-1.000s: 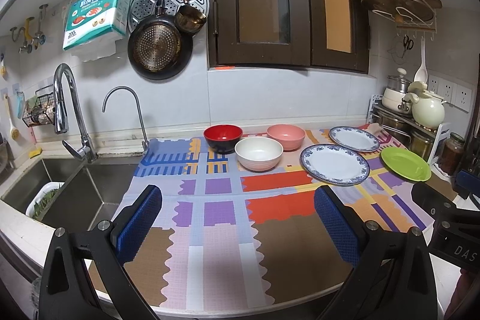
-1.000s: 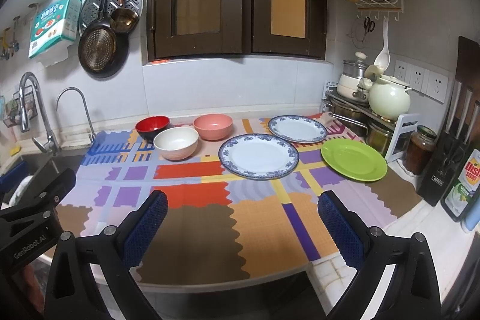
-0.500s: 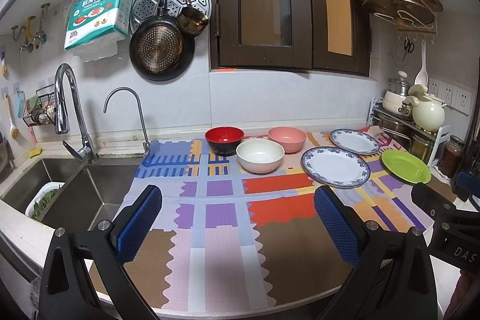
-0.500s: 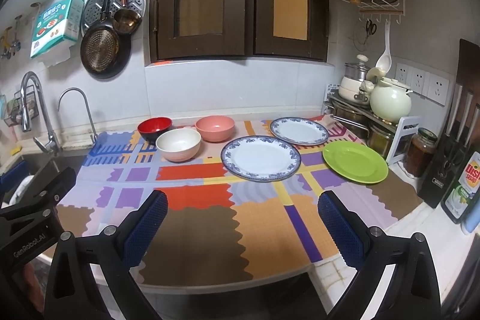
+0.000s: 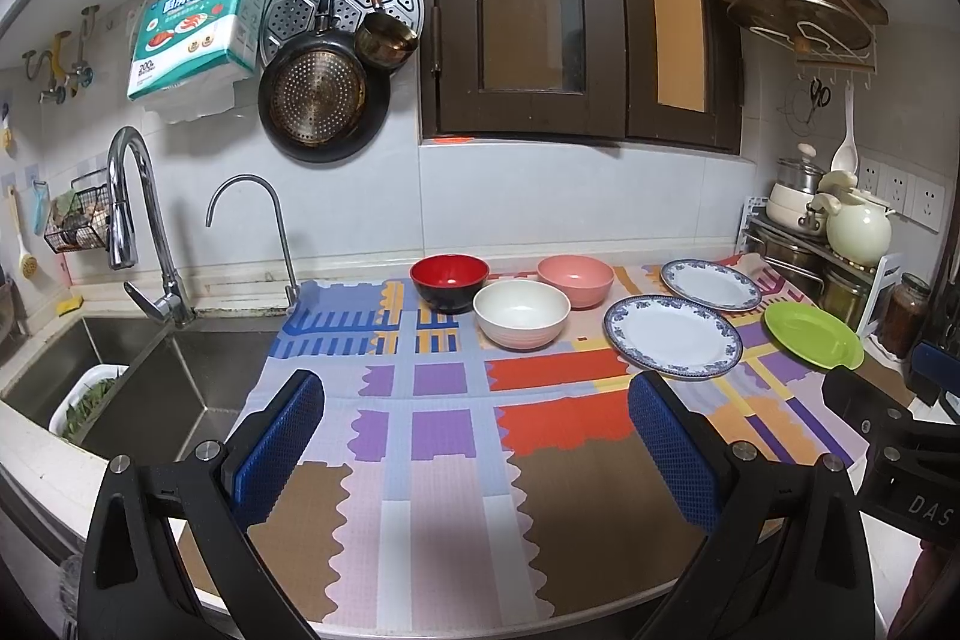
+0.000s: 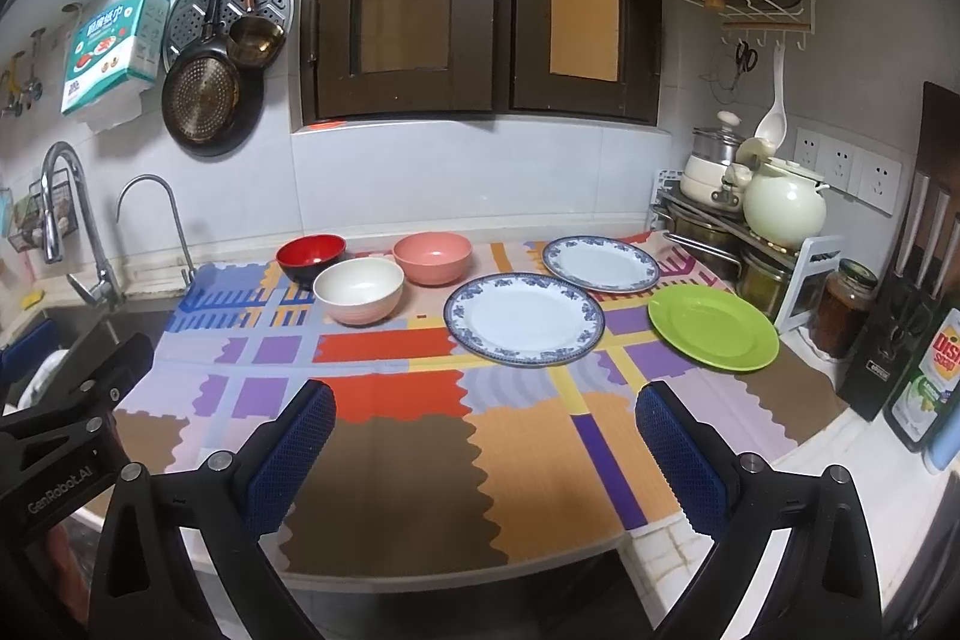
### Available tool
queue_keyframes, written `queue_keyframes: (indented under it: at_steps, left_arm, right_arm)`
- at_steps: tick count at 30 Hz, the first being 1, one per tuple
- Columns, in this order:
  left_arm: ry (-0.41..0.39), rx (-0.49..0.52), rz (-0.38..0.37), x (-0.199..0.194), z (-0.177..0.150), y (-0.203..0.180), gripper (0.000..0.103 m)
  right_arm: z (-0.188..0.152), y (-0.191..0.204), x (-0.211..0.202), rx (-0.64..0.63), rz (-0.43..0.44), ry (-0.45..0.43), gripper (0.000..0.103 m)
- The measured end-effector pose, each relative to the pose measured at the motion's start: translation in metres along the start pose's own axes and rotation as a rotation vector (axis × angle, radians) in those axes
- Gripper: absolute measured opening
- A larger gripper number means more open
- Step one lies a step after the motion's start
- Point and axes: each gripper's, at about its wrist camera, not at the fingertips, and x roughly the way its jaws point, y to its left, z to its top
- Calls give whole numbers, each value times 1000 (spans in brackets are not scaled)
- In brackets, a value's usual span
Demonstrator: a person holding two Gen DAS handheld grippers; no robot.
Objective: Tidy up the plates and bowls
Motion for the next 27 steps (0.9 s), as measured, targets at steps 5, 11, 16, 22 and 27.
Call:
queue_keyframes:
  at_steps: [5,11,16,22,27]
  left_arm:
    - [1,0,0,0,0,0,103]
    - [1,0,0,0,0,0,103]
    - [0,0,-1,0,1,0,103]
    - [5,2,-5,2,2,2,103]
    - [29,15,-37,16,8,3,103]
  right_arm:
    - [2,1,2,0,-2,-1,102]
    - [2,1,3,-1,-1,0,102]
    - [3,3,6,-1,-3,0,102]
    - [4,3,7,-2,-2,2,102]
    - [3,3,8,3,-3,3,102]
